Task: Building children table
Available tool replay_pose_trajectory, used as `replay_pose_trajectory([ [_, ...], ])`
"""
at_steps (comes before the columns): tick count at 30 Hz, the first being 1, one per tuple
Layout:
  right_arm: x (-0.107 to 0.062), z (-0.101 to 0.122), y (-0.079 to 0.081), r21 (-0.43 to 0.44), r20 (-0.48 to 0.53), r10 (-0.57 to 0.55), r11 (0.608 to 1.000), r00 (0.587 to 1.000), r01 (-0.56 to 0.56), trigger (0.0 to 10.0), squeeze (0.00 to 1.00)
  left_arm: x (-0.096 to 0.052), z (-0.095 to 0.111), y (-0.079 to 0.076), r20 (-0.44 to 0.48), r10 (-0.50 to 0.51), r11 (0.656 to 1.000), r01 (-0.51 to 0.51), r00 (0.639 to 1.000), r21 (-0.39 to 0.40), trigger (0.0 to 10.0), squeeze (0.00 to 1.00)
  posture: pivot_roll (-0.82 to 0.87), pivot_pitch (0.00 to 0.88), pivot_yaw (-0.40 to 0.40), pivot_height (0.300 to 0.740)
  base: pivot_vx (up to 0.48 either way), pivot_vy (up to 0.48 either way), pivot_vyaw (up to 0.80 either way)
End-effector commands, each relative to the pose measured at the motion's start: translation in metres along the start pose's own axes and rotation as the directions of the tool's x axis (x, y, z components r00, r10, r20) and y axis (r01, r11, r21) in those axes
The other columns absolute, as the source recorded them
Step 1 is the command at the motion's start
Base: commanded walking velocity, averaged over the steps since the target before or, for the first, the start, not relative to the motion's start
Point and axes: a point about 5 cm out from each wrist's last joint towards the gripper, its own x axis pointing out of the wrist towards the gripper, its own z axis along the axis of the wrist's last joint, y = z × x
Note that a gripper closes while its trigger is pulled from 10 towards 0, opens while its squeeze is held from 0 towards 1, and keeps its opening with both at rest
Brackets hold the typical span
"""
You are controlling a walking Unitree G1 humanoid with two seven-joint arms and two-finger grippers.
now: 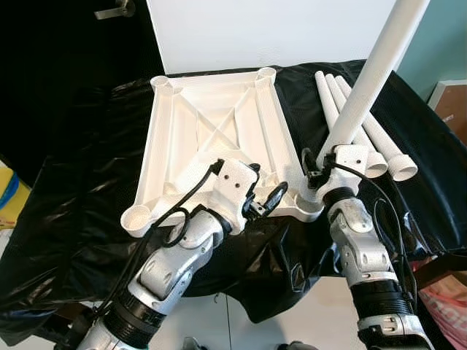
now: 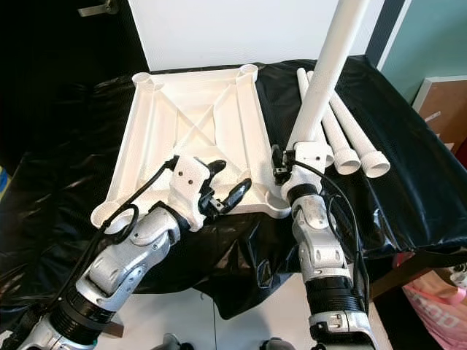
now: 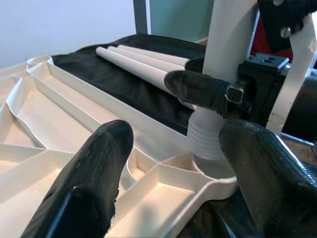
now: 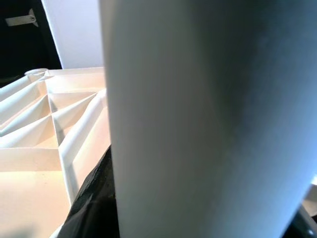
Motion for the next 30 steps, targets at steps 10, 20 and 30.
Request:
replay_pose_trajectory([
  [10, -0.01, -0.002, 0.0, -0.013, 0.014, 0.037, 0.999, 0.999, -0.037, 10.0, 0.0, -0.013, -0.008, -0.018, -0.057, -0.325, 0.946, 0.323, 0.944, -0.036, 10.0, 0.0, -0.11, 0.128, 0.051, 0.74, 0.0, 0.0, 0.0],
  [20, -0.019, -0.006, 0.002, -0.027, 0.001, 0.086, 0.996, 0.996, -0.086, 10.0, 0.0, -0.015, -0.006, -0.019, -0.06, -0.355, 0.935, 0.353, 0.933, -0.047, 10.0, 0.0, -0.12, 0.138, 0.056, 0.74, 0.0, 0.0, 0.0],
  [30, -0.028, -0.014, 0.012, -0.053, -0.023, 0.188, 0.98, 0.982, -0.189, 10.0, 0.0, -0.015, -0.002, -0.02, -0.059, -0.37, 0.928, 0.368, 0.927, -0.052, 10.0, 0.0, -0.12, 0.142, 0.059, 0.74, 0.0, 0.0, 0.0],
])
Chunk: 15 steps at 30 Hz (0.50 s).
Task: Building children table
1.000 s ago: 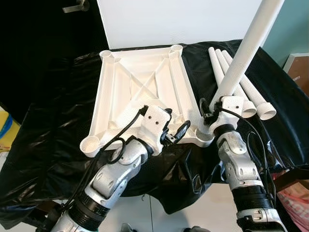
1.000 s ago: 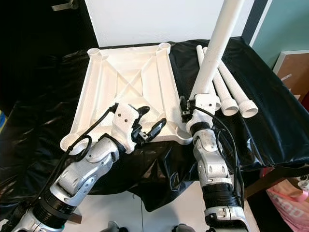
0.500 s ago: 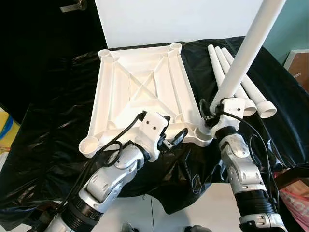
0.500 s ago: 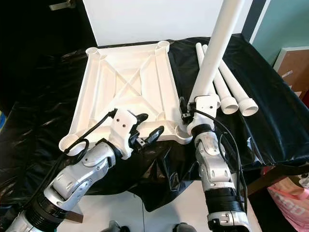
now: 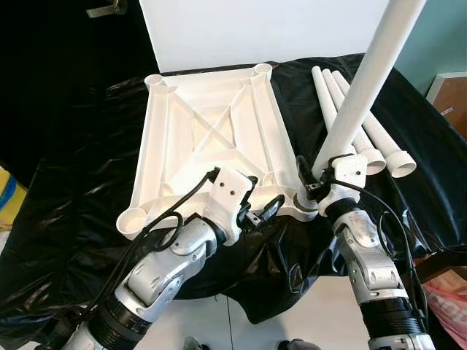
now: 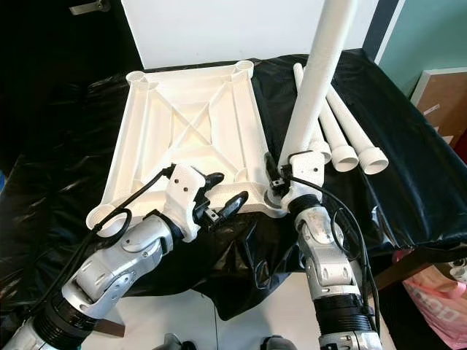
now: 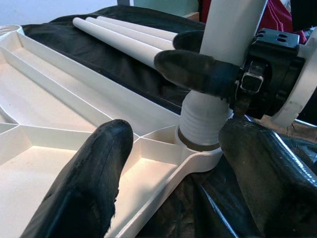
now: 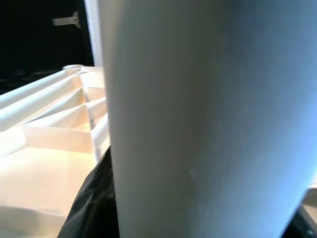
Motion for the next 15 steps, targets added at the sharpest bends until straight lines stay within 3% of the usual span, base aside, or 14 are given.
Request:
replay_pose_trajectory([
  [1, -0.0067, -0.0147, 0.0046, 0.008, -0.068, 0.023, 1.0, 0.997, -0.023, 10.0, 0.0, -0.0022, 0.0021, -0.0172, -0.008, -0.31, 0.951, 0.31, 0.951, 0.009, 10.0, 0.0, -0.12, 0.142, 0.058, 0.74, 0.0, 0.0, 0.0],
  [9, -0.011, -0.0195, 0.0058, 0.001, -0.085, 0.061, 0.998, 0.995, -0.061, 10.0, 0.0, -0.0042, 0.0018, -0.0179, -0.013, -0.308, 0.951, 0.308, 0.951, 0.005, 10.0, 0.0, -0.11, 0.146, 0.056, 0.74, 0.0, 0.0, 0.0],
  [15, -0.013, -0.023, 0.0078, -0.071, -0.079, 0.142, 0.986, 0.987, -0.148, 10.0, 0.0, -0.0043, 0.0019, -0.0175, -0.016, -0.306, 0.952, 0.307, 0.952, 0.003, 10.0, 0.0, -0.11, 0.143, 0.058, 0.74, 0.0, 0.0, 0.0],
])
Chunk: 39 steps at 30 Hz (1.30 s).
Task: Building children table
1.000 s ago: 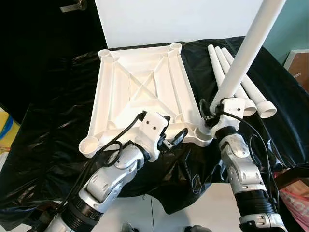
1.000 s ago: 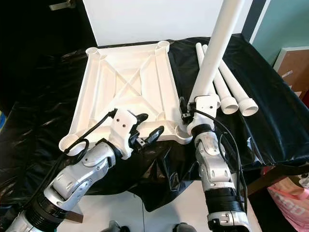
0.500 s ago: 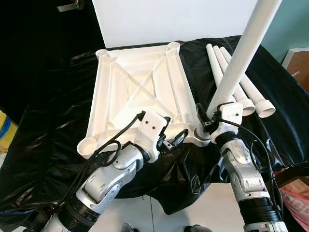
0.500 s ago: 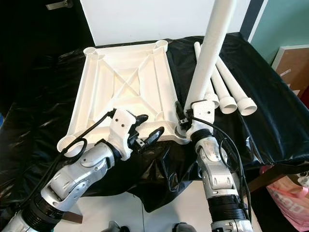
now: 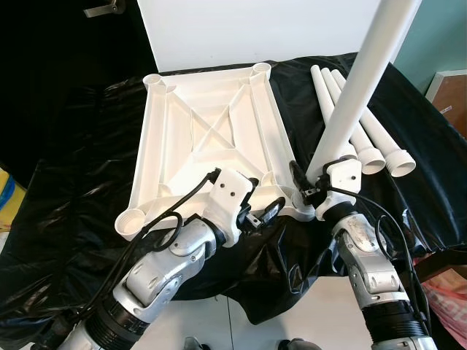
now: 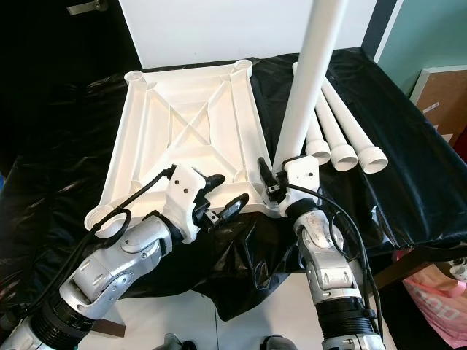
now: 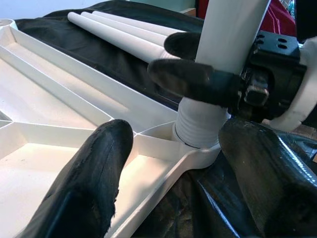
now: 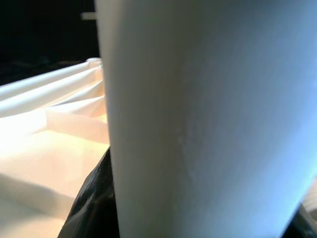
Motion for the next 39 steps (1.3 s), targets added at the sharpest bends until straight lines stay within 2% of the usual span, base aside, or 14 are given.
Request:
replay_pose_trajectory([
  [1, -0.008, -0.019, 0.007, 0.017, -0.084, 0.044, 0.999, 0.995, -0.043, 10.0, 0.0, -0.002, 0.002, -0.016, -0.011, -0.288, 0.957, 0.288, 0.958, 0.019, 10.0, 0.0, -0.11, 0.14, 0.058, 0.74, 0.0, 0.0, 0.0],
  [6, -0.01, -0.02, 0.009, 0.01, -0.074, 0.082, 0.997, 0.994, -0.081, 10.0, 0.0, -0.002, 0.002, -0.015, -0.012, -0.288, 0.957, 0.288, 0.958, 0.021, 10.0, 0.0, -0.11, 0.133, 0.061, 0.74, 0.0, 0.0, 0.0],
  [11, -0.014, -0.024, 0.014, 0.038, -0.056, 0.135, 0.99, 0.989, -0.133, 10.0, 0.0, -0.002, 0.003, -0.013, -0.015, -0.288, 0.957, 0.288, 0.958, 0.027, 10.0, 0.0, -0.11, 0.126, 0.066, 0.74, 0.0, 0.0, 0.0],
  [21, -0.018, -0.028, 0.019, 0.058, -0.057, 0.161, 0.986, 0.985, -0.158, 10.0, 0.0, -0.004, 0.003, -0.011, -0.021, -0.286, 0.958, 0.286, 0.958, 0.03, 10.0, 0.0, -0.11, 0.118, 0.074, 0.74, 0.0, 0.0, 0.0],
  [24, -0.017, -0.036, 0.015, 0.111, -0.107, 0.11, 0.989, 0.988, -0.098, 10.0, 0.0, -0.004, 0.003, -0.011, -0.023, -0.287, 0.957, 0.288, 0.958, 0.033, 10.0, 0.0, -0.11, 0.114, 0.077, 0.74, 0.0, 0.0, 0.0],
  [29, -0.017, -0.041, 0.012, 0.13, -0.147, 0.082, 0.99, 0.986, -0.063, 10.0, 0.0, -0.005, 0.004, -0.011, -0.024, -0.289, 0.957, 0.289, 0.957, 0.035, 10.0, 0.0, -0.11, 0.114, 0.079, 0.74, 0.0, 0.0, 0.0],
  [33, -0.016, -0.049, 0.009, 0.186, -0.218, 0.028, 0.983, 0.976, 0.013, 10.0, 0.0, -0.005, 0.004, -0.01, -0.026, -0.288, 0.957, 0.289, 0.957, 0.038, 10.0, 0.0, -0.1, 0.116, 0.078, 0.74, 0.0, 0.0, 0.0],
  [39, -0.016, -0.052, 0.011, 0.218, -0.232, 0.01, 0.975, 0.973, 0.042, 10.0, 0.0, -0.006, 0.004, -0.01, -0.028, -0.283, 0.958, 0.284, 0.959, 0.038, 10.0, 0.0, -0.1, 0.116, 0.078, 0.74, 0.0, 0.0, 0.0],
])
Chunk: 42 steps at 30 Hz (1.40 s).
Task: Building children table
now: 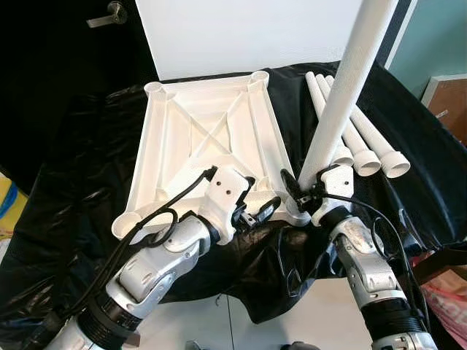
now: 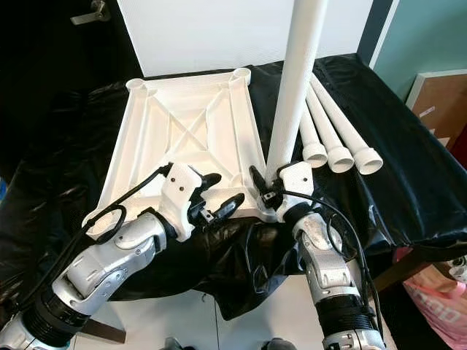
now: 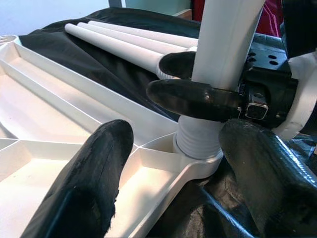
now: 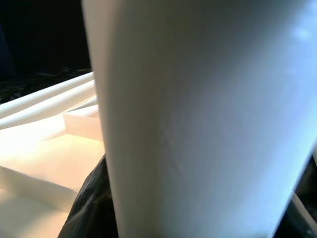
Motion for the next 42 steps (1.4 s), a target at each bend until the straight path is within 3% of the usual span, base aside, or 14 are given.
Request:
replay_pose_trajectory([
  [1, -0.015, -0.037, 0.002, 0.098, -0.175, -0.041, 0.993, 0.984, 0.059, 10.0, 0.0, -0.003, 0.003, -0.017, -0.005, -0.286, 0.958, 0.286, 0.958, 0.012, 10.0, 0.0, -0.09, 0.118, 0.077, 0.74, 0.0, 0.0, 0.0],
  [15, -0.015, -0.037, -0.002, 0.111, -0.189, -0.153, 0.978, 0.97, 0.176, 10.0, 0.0, -0.005, 0.002, -0.017, -0.012, -0.277, 0.961, 0.277, 0.961, 0.02, 10.0, 0.0, -0.09, 0.127, 0.074, 0.74, 0.0, 0.0, 0.0],
  [19, -0.013, -0.032, 0.003, 0.085, -0.174, -0.264, 0.956, 0.949, 0.282, 10.0, 0.0, -0.004, 0.002, -0.016, -0.011, -0.268, 0.963, 0.268, 0.963, 0.025, 10.0, 0.0, -0.09, 0.128, 0.069, 0.74, 0.0, 0.0, 0.0],
  [21, -0.011, -0.029, 0.008, 0.056, -0.168, -0.375, 0.92, 0.912, 0.388, 10.0, 0.0, -0.004, 0.003, -0.016, -0.007, -0.262, 0.965, 0.262, 0.965, 0.028, 10.0, 0.0, -0.09, 0.127, 0.062, 0.74, 0.0, 0.0, 0.0],
  [22, -0.011, -0.029, 0.008, 0.056, -0.168, -0.375, 0.92, 0.912, 0.388, 10.0, 0.0, -0.004, 0.003, -0.016, -0.007, -0.262, 0.965, 0.262, 0.965, 0.028, 10.0, 0.0, -0.09, 0.127, 0.062, 0.74, 0.0, 0.0, 0.0],
  [25, -0.01, -0.029, 0.011, 0.065, -0.183, -0.51, 0.847, 0.841, 0.527, 10.0, 0.0, -0.002, 0.003, -0.015, -0.001, -0.252, 0.967, 0.252, 0.968, 0.033, 10.0, 0.0, -0.09, 0.126, 0.053, 0.74, 0.0, 0.0, 0.0],
  [34, -0.006, -0.025, 0.021, 0.095, -0.167, -0.47, 0.868, 0.867, 0.488, 10.0, 0.0, 0.0, 0.003, -0.016, 0.007, -0.243, 0.97, 0.243, 0.97, 0.032, 10.0, 0.0, -0.09, 0.125, 0.043, 0.74, 0.0, 0.0, 0.0],
  [42, -0.005, -0.022, 0.022, 0.09, -0.156, -0.491, 0.857, 0.857, 0.507, 10.0, 0.0, -0.002, 0.003, -0.016, 0.006, -0.235, 0.971, 0.234, 0.972, 0.036, 10.0, 0.0, -0.08, 0.124, 0.042, 0.74, 0.0, 0.0, 0.0],
])
